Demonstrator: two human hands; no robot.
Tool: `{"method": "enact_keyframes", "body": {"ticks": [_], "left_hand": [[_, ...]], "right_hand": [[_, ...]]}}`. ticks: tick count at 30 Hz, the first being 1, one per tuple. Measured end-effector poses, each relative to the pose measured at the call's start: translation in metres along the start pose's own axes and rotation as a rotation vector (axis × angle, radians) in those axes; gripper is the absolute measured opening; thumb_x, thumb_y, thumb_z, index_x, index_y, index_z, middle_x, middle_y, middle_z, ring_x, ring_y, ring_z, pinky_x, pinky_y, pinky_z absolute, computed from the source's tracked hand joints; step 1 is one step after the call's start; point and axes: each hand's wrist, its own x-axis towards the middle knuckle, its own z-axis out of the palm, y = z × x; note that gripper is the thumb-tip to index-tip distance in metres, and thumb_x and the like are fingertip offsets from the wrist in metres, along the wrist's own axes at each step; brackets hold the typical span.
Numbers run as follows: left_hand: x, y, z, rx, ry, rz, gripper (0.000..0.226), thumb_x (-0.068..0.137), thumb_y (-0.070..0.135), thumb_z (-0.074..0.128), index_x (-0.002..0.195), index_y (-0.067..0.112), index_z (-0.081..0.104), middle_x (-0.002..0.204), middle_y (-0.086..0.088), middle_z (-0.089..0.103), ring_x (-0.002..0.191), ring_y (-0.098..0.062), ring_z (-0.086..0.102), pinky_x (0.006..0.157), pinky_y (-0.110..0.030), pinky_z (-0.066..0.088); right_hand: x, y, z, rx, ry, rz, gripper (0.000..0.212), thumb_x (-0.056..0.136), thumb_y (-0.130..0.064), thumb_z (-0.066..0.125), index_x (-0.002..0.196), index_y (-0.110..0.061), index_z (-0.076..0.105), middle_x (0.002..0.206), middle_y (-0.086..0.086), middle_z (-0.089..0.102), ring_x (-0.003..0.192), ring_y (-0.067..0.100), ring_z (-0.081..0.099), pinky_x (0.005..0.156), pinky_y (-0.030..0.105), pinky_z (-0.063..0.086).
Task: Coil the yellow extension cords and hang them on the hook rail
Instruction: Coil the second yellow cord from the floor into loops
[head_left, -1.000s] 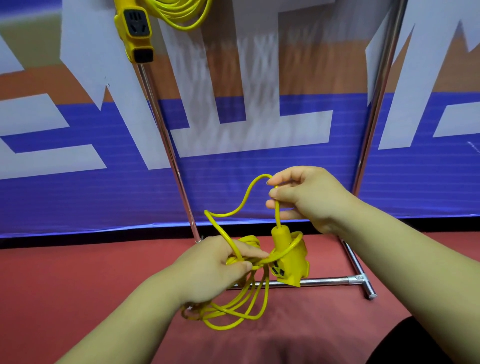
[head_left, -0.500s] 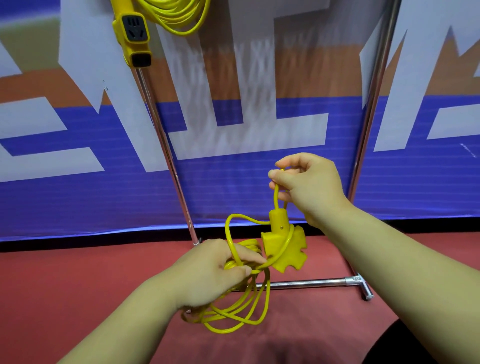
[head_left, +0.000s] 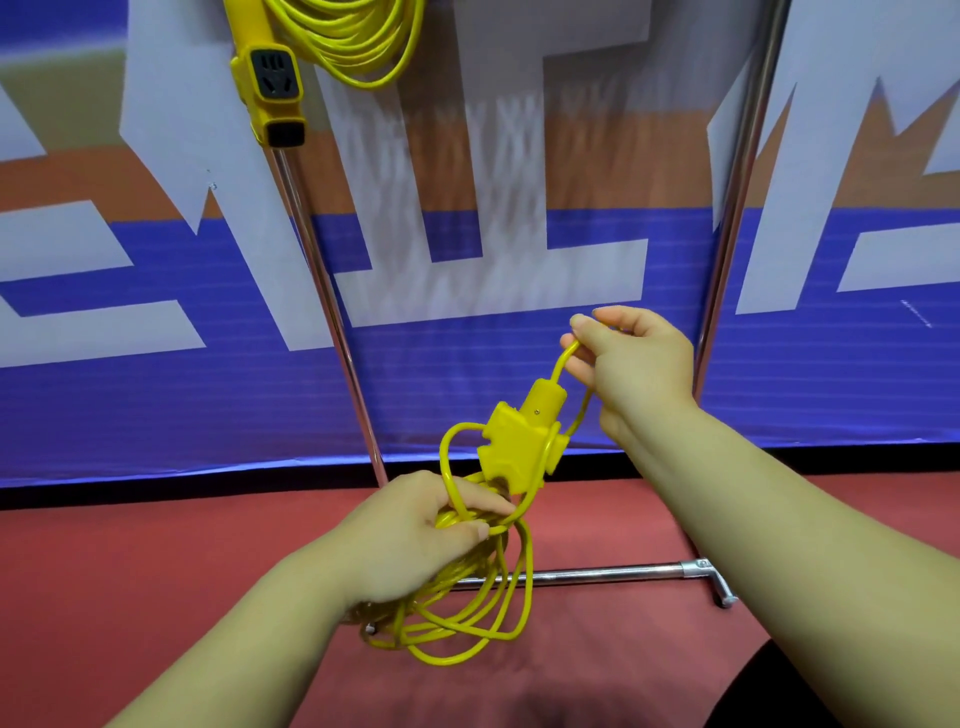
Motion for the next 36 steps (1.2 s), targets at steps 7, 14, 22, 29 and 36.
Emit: {"method": "enact_keyframes", "body": {"ticks": [7, 14, 22, 29, 36], "left_hand": [[0.006, -0.010, 0.002, 0.095, 0.003, -0.006, 0.033, 0.096, 0.034, 0.059, 0.116, 0.060, 0.064, 0.088, 0.012, 0.075, 0.082, -0.003, 0.068, 0.087, -0.031, 0.054], [0.010, -0.012, 0.008, 0.111, 0.001, -0.001, 0.032, 0.095, 0.036, 0.058, 0.115, 0.060, 0.065, 0.091, 0.018, 0.075, 0.085, -0.003, 0.069, 0.086, -0.030, 0.054], [-0.001, -0.029, 0.002, -0.054, 0.024, -0.034, 0.033, 0.098, 0.016, 0.061, 0.107, 0.045, 0.074, 0.067, 0.014, 0.067, 0.053, -0.013, 0.052, 0.057, -0.025, 0.042], [0.001, -0.027, 0.000, 0.045, 0.007, -0.040, 0.029, 0.097, 0.026, 0.060, 0.116, 0.045, 0.072, 0.083, 0.026, 0.072, 0.069, 0.006, 0.062, 0.074, -0.022, 0.050], [0.002, -0.027, -0.003, 0.002, 0.054, -0.016, 0.026, 0.098, 0.020, 0.061, 0.109, 0.039, 0.075, 0.061, 0.024, 0.062, 0.055, 0.006, 0.053, 0.062, -0.019, 0.043]], "right_hand": [[0.000, 0.002, -0.002, 0.127, 0.027, 0.160, 0.014, 0.089, -0.001, 0.070, 0.096, -0.010, 0.061, 0.091, 0.011, 0.069, 0.068, 0.015, 0.074, 0.058, 0.025, 0.059], [-0.002, 0.002, -0.002, 0.236, -0.032, 0.321, 0.020, 0.097, 0.006, 0.053, 0.116, -0.001, 0.057, 0.100, 0.014, 0.061, 0.078, 0.022, 0.071, 0.053, 0.025, 0.059], [-0.014, 0.005, -0.017, -0.087, -0.387, 0.430, 0.014, 0.095, 0.002, 0.057, 0.098, -0.010, 0.062, 0.079, 0.007, 0.070, 0.066, 0.016, 0.074, 0.056, 0.029, 0.060], [-0.019, 0.003, -0.015, -0.304, -0.608, 0.386, 0.028, 0.097, 0.003, 0.047, 0.098, -0.011, 0.072, 0.079, 0.004, 0.064, 0.066, 0.012, 0.060, 0.077, 0.036, 0.058], [-0.017, 0.009, -0.023, -1.085, -0.902, -0.131, 0.054, 0.069, -0.005, 0.086, 0.113, -0.032, 0.068, 0.101, -0.004, 0.060, 0.056, 0.008, 0.048, 0.056, 0.023, 0.045]]}}
